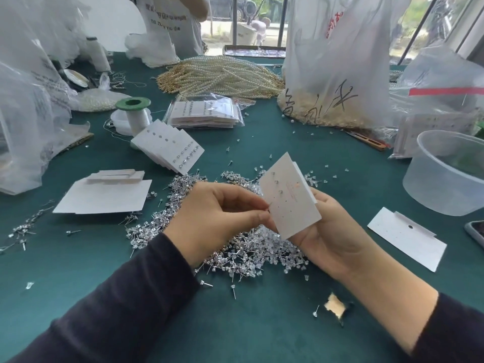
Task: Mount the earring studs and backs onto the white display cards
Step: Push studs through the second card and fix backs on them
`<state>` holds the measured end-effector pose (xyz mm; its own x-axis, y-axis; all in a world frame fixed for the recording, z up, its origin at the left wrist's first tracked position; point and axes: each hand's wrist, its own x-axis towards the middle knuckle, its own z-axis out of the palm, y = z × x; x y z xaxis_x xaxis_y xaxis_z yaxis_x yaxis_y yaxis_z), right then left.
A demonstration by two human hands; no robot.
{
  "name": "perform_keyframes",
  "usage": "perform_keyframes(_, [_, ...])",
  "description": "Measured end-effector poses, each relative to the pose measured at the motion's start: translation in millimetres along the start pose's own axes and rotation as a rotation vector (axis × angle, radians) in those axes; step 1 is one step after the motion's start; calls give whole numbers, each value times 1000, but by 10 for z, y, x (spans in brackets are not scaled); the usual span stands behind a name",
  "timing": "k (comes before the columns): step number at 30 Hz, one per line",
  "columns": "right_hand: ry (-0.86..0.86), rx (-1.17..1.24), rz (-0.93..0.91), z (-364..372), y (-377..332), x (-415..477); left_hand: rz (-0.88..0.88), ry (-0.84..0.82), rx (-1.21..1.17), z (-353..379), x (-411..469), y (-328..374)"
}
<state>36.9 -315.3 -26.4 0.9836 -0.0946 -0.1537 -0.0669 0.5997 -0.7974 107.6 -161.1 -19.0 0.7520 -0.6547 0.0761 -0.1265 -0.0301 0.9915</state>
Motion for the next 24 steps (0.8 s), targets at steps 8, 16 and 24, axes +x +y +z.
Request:
perform_keyframes(8, [-4, -10, -26, 25, 17, -45, 138, 35, 54, 120, -43, 20])
perform_keyframes(16, [43, -47, -73, 34, 92, -45, 127, 79, 5, 153, -35, -4])
perform_keyframes(24, [114, -166, -134, 94, 122, -67, 145, 84, 7, 166, -45, 5])
